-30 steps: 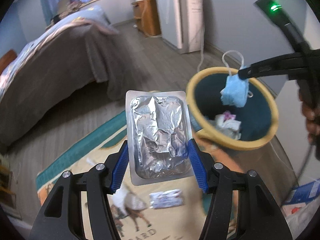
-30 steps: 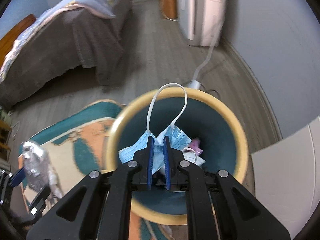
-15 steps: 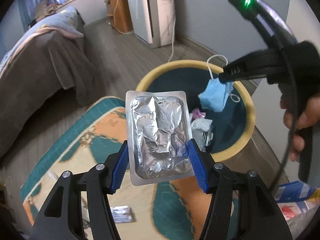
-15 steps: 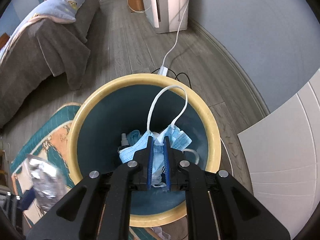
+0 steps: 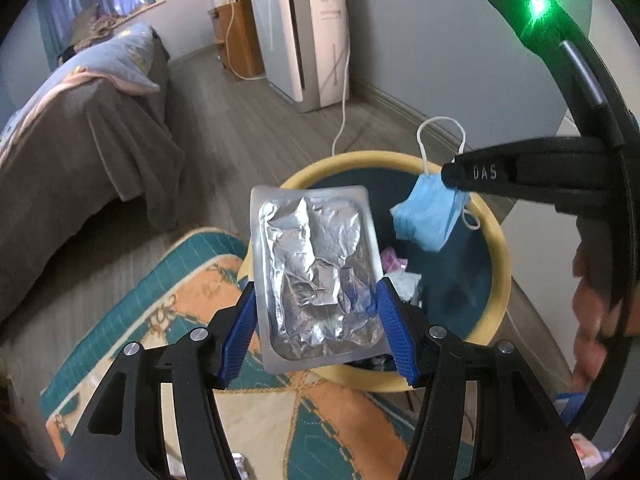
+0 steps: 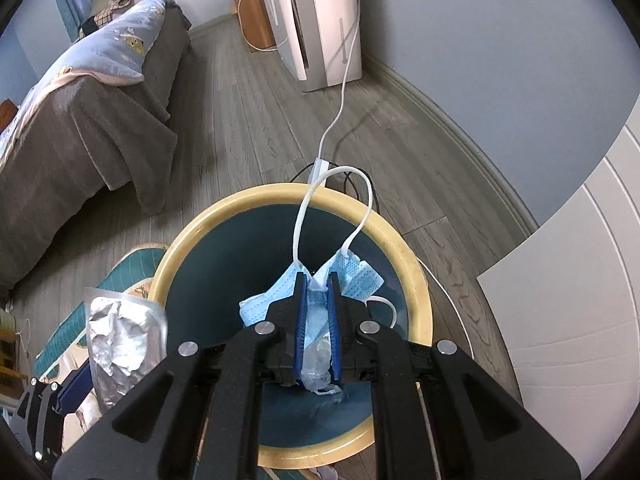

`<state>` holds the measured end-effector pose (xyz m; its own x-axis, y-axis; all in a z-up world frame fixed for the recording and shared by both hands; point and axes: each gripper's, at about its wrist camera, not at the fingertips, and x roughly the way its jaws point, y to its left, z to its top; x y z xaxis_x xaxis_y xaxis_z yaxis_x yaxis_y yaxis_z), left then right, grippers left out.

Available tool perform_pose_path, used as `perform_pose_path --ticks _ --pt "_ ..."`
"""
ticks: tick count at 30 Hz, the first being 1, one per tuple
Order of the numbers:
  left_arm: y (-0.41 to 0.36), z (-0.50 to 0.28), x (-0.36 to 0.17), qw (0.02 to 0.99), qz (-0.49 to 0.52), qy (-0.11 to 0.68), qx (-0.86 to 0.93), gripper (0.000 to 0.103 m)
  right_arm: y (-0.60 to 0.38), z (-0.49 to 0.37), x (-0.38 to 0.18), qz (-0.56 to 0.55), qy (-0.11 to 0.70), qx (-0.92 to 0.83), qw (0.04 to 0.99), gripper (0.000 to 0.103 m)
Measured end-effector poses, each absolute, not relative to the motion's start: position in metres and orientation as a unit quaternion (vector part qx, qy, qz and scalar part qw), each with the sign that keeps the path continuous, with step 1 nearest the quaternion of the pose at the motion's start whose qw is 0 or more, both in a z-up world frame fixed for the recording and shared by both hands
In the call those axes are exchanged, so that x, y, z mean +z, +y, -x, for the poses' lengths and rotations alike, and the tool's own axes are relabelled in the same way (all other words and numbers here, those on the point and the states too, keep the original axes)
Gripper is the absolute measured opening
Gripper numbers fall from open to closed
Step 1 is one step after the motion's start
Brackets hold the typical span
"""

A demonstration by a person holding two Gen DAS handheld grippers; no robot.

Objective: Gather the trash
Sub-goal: 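Carry the blister pack and blue mask over the bin and release both, then move both open tools back over the last trash on the mat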

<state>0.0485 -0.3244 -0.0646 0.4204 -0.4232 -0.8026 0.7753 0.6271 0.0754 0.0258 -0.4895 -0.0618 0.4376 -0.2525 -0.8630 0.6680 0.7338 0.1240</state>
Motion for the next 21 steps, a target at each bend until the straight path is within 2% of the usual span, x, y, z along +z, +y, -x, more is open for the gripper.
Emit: perform_pose_path --ticks 2,4,6,8,10,13,17,21 --pt "-0.324 -0.048 -0.065 0.813 -0.226 0.394 -0.365 0.065 -0.489 -0.026 -0.063 -0.234 0.452 -0.281 0.814 0.014" --pt "-0.322 -0.048 -0.065 0.816 -0.228 0.393 -0.357 0.072 -0.488 -0.026 -0.064 -0.237 0.454 -0.279 0.812 0.034" --pt "-0.316 -0.048 -0.062 0.82 -0.227 0.391 -0.351 0.077 -0.488 -0.028 -0.064 -0.239 0.455 -0.278 0.811 0.044" --pt "-0.307 -0.049 -0.058 0.824 -0.226 0.39 -0.344 0.081 -0.484 -0.031 -0.062 -0.238 0.455 -0.274 0.813 0.049" --pt "-0.294 -0.05 -0.053 0.829 -0.226 0.387 -0.334 0.085 -0.476 -0.035 -0.059 -0.231 0.456 -0.266 0.817 0.071" --pt "-0.266 -0.058 -0.043 0.839 -0.217 0.388 -0.315 0.089 -0.463 -0.044 -0.059 -0.217 0.47 -0.252 0.817 0.092" --pt "-0.229 -0.067 -0.034 0.846 -0.21 0.399 -0.283 0.091 -0.443 -0.051 -0.055 -0.196 0.485 -0.231 0.82 0.097" --pt "-0.186 -0.07 -0.016 0.858 -0.192 0.402 -0.255 0.093 -0.417 -0.049 -0.037 -0.181 0.483 -0.208 0.831 0.097"
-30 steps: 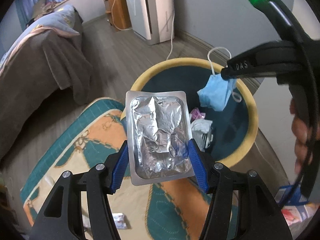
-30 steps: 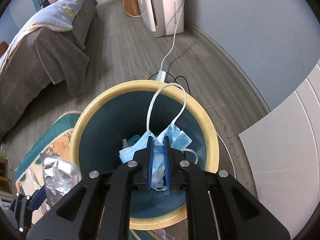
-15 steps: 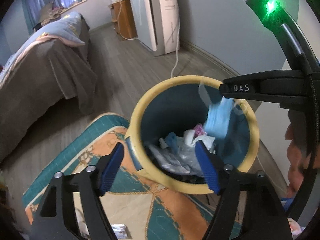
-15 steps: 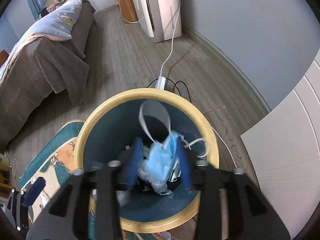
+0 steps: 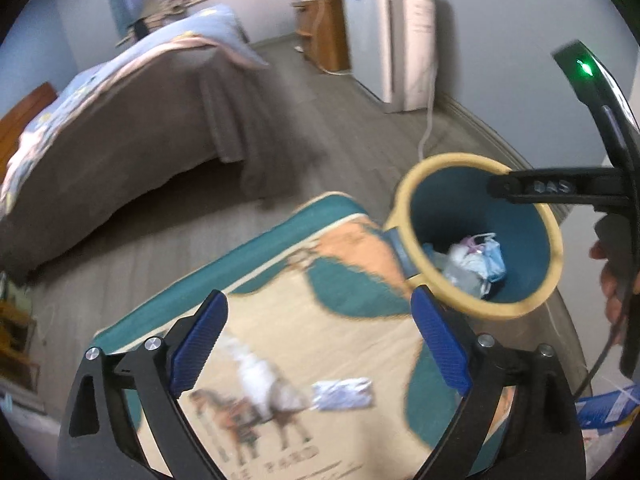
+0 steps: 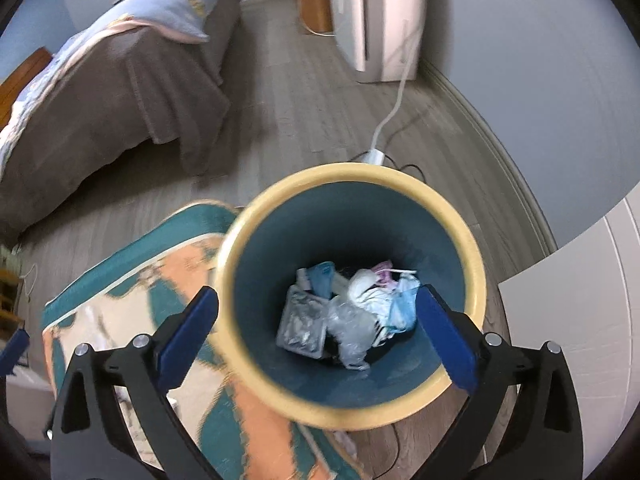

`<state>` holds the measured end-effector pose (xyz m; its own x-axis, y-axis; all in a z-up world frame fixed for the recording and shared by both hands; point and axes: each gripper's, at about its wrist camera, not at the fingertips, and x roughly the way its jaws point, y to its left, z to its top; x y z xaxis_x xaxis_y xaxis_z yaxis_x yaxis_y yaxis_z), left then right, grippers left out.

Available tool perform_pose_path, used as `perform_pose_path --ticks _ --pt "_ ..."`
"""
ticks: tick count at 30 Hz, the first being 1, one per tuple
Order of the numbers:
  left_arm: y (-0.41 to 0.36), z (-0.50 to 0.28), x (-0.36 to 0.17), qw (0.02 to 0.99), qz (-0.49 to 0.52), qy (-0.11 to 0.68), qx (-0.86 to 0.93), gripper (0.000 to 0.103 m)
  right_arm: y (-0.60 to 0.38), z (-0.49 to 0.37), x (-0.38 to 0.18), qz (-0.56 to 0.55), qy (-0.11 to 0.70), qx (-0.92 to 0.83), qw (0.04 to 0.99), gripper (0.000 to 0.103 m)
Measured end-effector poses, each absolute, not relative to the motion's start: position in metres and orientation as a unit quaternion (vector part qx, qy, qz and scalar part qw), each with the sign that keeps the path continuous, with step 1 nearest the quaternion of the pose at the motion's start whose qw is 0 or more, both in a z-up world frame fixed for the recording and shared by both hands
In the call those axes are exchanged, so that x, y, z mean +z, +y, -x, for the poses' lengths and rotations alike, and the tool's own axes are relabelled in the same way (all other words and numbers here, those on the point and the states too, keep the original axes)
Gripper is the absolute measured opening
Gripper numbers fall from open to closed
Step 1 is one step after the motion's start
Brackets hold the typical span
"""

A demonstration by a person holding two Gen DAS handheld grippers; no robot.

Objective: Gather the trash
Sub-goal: 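Move both open tools back over the last trash on the mat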

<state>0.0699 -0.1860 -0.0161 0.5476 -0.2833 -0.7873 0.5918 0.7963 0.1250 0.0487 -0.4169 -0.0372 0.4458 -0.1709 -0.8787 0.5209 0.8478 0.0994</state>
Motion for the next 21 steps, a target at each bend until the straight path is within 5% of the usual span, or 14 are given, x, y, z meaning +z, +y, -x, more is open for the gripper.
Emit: perform_pose_path --ticks 10,21 --pt "-0.08 -0.059 0.004 0.883 -0.153 0.398 -0.196 0.095 -0.326 -0.036 0.015 -0.105 0.451 -0.159 0.872 0.097" --pt "-0.002 -0.065 -0.016 0.886 -0.123 0.424 -0.143 0.095 -0.251 -0.042 -0.007 -0.054 0.478 -0.143 0.865 0.097"
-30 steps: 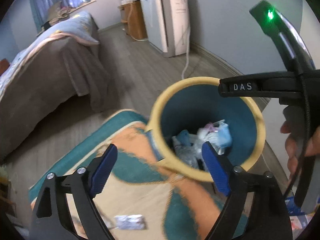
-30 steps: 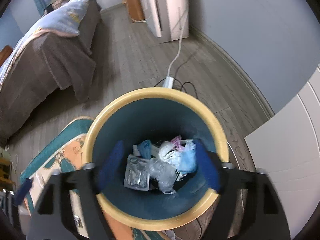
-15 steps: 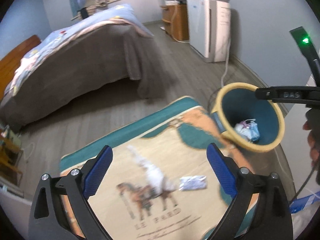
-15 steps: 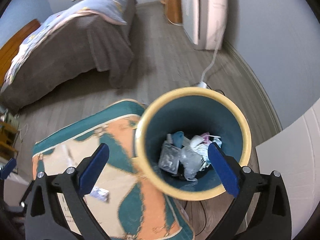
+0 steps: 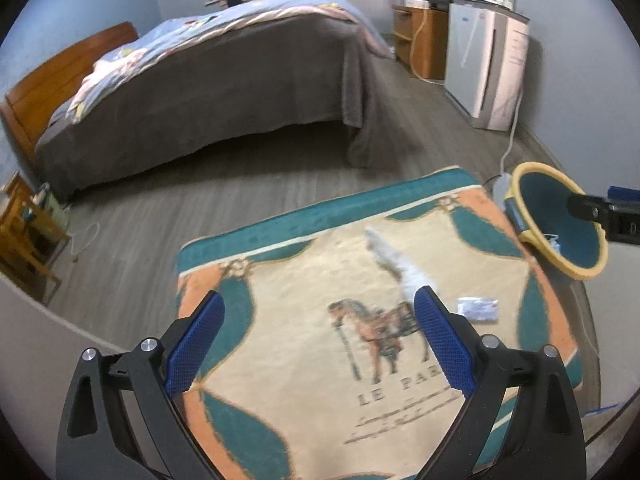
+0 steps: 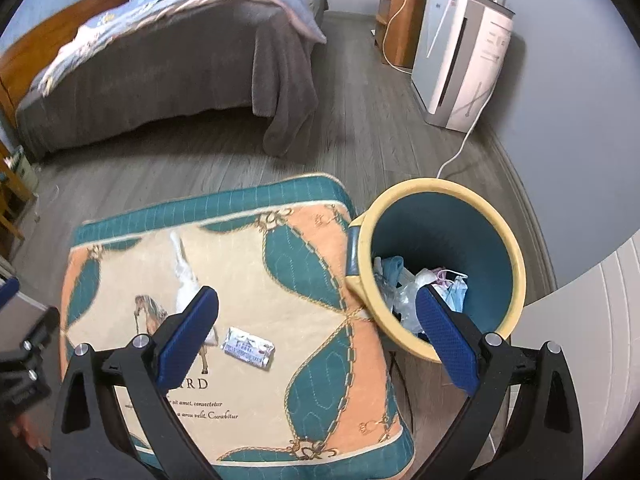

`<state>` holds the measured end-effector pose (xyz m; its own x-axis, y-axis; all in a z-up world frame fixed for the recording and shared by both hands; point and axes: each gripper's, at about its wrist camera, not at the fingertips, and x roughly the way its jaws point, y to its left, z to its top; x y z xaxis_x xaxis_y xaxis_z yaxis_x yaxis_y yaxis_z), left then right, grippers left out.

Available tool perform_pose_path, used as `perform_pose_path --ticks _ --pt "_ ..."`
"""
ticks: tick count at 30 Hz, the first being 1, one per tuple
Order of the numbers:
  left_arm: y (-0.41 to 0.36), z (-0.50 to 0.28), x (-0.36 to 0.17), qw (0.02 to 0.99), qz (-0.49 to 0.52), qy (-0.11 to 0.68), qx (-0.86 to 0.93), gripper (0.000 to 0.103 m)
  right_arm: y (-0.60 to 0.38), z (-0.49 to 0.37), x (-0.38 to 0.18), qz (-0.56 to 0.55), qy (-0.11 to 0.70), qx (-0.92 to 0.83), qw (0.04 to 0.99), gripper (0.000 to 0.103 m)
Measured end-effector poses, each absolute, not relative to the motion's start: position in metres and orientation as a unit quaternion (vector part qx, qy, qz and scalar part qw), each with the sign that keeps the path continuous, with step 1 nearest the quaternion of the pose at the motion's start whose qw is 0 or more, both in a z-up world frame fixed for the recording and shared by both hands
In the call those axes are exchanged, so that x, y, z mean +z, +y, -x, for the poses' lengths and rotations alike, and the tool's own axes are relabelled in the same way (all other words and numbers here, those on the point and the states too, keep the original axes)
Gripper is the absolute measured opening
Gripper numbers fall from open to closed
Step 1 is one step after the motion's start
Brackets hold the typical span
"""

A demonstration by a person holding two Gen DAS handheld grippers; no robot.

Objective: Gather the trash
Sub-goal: 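Move both open tools back over the last trash on the mat, then grasp the white medicine sachet with the right tool while the left tool grasps the white tissue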

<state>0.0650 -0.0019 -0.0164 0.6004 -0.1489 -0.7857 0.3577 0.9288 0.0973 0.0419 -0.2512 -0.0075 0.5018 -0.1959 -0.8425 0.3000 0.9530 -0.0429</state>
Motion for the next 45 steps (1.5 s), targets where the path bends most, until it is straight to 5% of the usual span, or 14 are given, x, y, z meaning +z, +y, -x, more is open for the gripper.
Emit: perform_pose_path --ticks 20,29,32,36,45 --pt "0.03 -0.095 -0.05 0.869 -0.126 0.463 -0.119 0.095 -0.17 -0.081 -0.113 0.092 0.572 -0.036 0.814 0.096" --pt "0.018 -0.097 -0.056 0.862 -0.127 0.474 -0.131 0.095 -0.183 -0.08 -0.157 0.103 0.625 0.004 0.774 0.082" --pt "0.012 -0.098 -0.06 0.858 -0.126 0.48 -0.132 0.095 -0.18 -0.08 -0.166 0.112 0.633 0.023 0.766 0.068" --pt "0.001 -0.096 -0.067 0.852 -0.139 0.485 -0.139 0.095 -0.176 -0.081 -0.168 0.12 0.641 0.04 0.757 0.024" --pt "-0.027 -0.092 -0.085 0.845 -0.151 0.492 -0.148 0.095 -0.202 -0.086 -0.11 0.084 0.606 0.012 0.791 0.023"
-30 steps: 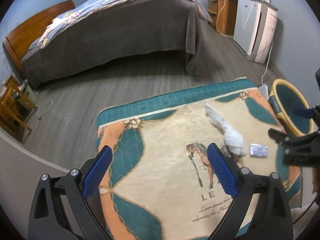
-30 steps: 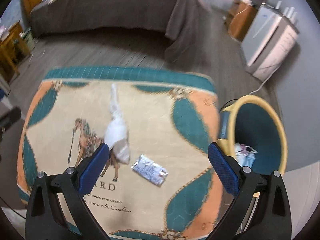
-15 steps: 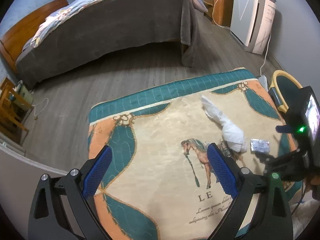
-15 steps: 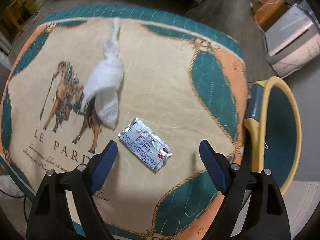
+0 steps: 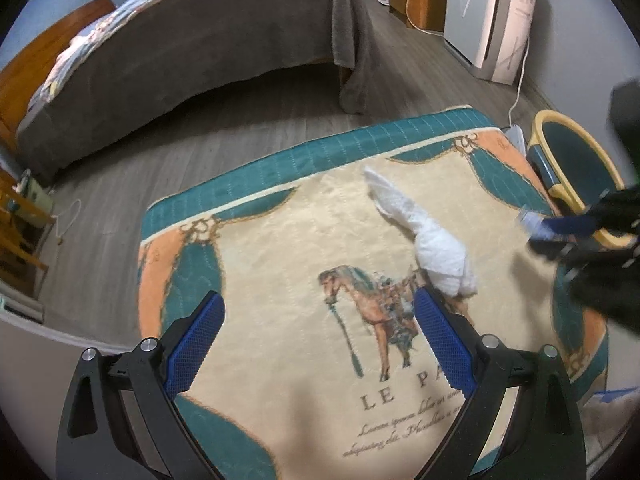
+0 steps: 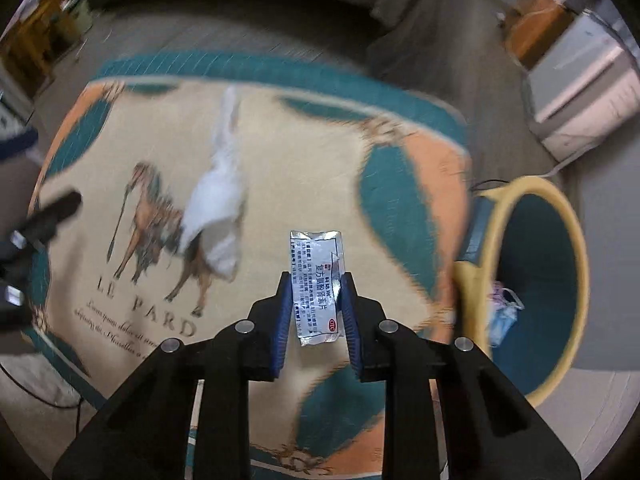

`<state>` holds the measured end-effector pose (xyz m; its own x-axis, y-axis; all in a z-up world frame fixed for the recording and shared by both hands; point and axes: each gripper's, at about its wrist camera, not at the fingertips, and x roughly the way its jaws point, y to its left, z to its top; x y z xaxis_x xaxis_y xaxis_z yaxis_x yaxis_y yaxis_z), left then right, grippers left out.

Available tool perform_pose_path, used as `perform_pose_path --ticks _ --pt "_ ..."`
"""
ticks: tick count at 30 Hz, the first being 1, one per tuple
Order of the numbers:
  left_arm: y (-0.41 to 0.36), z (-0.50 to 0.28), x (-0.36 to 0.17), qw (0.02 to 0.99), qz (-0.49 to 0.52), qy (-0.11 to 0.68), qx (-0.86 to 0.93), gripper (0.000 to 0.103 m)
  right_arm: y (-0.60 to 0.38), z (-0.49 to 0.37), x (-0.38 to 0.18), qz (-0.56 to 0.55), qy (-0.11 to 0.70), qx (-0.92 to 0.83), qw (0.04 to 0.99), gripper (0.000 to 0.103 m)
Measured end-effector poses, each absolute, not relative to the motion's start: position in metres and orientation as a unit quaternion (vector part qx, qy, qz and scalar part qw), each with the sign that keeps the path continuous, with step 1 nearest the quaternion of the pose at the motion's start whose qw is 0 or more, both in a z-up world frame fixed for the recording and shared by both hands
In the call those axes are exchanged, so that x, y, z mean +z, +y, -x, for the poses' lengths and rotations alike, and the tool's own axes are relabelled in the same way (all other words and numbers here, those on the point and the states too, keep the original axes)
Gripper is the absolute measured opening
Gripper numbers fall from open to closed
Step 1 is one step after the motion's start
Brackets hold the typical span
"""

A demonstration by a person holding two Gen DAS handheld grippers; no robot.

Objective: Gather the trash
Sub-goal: 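Grasp the white medicine sachet with the right tool while the left tool grasps the white tissue, then carry the sachet and tissue over the bin and release both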

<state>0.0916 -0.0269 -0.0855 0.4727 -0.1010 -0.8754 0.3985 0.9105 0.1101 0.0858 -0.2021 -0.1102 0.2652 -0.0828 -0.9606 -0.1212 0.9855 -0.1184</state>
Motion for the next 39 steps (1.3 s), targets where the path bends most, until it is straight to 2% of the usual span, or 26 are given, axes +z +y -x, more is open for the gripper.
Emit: perform_pose_path --ticks 8,20,22,24,25,27,39 --pt "-0.08 -0.101 -0.1 0.852 -0.125 0.485 -0.152 0.095 -0.255 -0.084 -0.086 0.105 0.583 -0.051 0.804 0.023" --pt "-0.123 -0.13 -0.144 0.835 -0.149 0.508 -0.152 0.092 -0.289 -0.092 -0.086 0.032 0.58 -0.049 0.812 0.023" --pt "-0.122 -0.132 -0.151 0.828 -0.152 0.517 -0.155 0.084 -0.288 -0.093 -0.085 0.029 0.579 -0.045 0.813 0.023" --pt "-0.119 -0.135 -0.156 0.821 -0.147 0.527 -0.161 0.058 -0.286 -0.094 -0.086 0.029 0.579 -0.042 0.814 0.023" --pt "-0.117 -0.136 -0.157 0.818 -0.141 0.532 -0.168 0.053 -0.284 -0.095 -0.085 0.029 0.578 -0.04 0.815 0.023" --pt "-0.115 -0.136 -0.155 0.818 -0.135 0.53 -0.178 0.029 -0.282 -0.096 -0.085 0.031 0.576 -0.038 0.816 0.023" --pt "-0.123 -0.12 -0.117 0.843 -0.142 0.477 -0.202 0.027 -0.286 -0.093 -0.074 0.02 0.565 -0.042 0.824 0.023"
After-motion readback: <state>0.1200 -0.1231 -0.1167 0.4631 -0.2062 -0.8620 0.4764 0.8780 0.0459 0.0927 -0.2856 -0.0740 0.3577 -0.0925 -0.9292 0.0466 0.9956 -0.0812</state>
